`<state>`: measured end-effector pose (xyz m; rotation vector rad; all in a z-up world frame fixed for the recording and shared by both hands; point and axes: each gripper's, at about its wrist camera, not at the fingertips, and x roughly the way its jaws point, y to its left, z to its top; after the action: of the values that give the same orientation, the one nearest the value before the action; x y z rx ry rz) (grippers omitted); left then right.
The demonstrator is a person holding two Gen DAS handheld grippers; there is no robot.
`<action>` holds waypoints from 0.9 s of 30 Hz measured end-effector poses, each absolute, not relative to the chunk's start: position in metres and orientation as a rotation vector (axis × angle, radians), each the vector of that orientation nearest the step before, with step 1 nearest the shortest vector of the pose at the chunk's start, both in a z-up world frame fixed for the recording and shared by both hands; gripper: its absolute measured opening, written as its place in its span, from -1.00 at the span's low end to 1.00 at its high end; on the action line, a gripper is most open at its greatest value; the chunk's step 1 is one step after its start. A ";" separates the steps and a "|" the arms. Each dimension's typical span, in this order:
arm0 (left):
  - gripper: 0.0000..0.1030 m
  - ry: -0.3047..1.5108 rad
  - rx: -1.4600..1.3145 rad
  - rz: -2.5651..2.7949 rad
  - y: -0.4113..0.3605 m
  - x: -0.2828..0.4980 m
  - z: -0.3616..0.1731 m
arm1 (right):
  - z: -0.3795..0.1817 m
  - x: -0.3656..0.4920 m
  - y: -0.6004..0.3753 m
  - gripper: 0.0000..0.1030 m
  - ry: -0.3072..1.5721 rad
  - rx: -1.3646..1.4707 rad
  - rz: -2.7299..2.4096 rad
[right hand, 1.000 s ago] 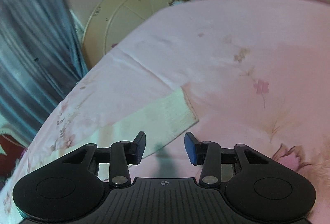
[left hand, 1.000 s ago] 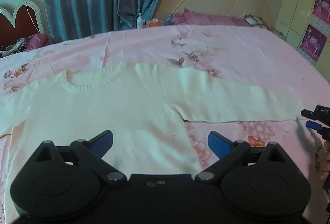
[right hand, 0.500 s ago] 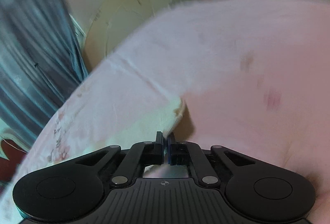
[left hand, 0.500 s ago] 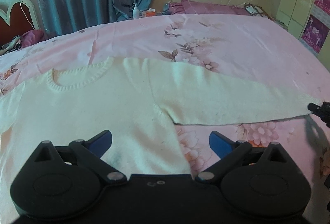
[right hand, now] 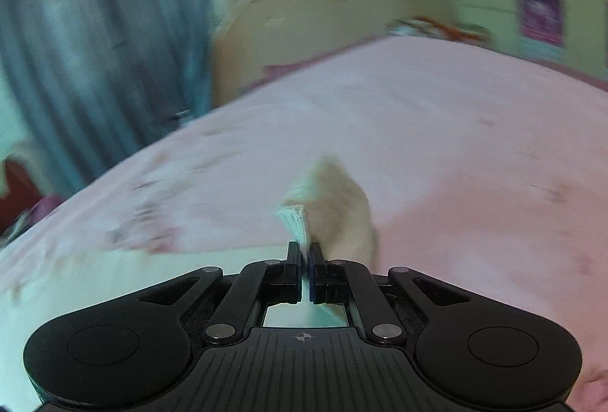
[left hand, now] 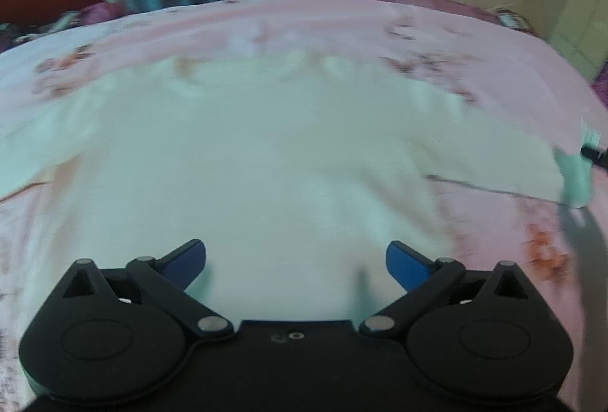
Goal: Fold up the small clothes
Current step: 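Carry the held sleeve across the sweater body with the right tool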
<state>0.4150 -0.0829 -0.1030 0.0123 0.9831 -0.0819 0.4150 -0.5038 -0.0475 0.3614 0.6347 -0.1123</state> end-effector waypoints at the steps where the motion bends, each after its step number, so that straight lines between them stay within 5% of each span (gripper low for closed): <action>1: 0.99 0.979 0.011 -0.072 -0.072 0.414 -0.104 | -0.045 0.419 -0.489 -0.95 0.640 0.350 -0.082; 14: 0.98 0.898 -0.098 0.004 0.067 0.394 -0.102 | -0.050 0.458 -0.240 -0.96 0.714 0.120 0.244; 27: 0.79 0.882 -0.174 0.047 0.151 0.377 -0.104 | -0.083 0.465 -0.122 -0.95 0.769 0.034 0.388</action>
<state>0.3773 0.1515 -0.1042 -0.1739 0.8824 0.0467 0.4648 -0.1221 -0.0827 0.0338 0.7692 0.3876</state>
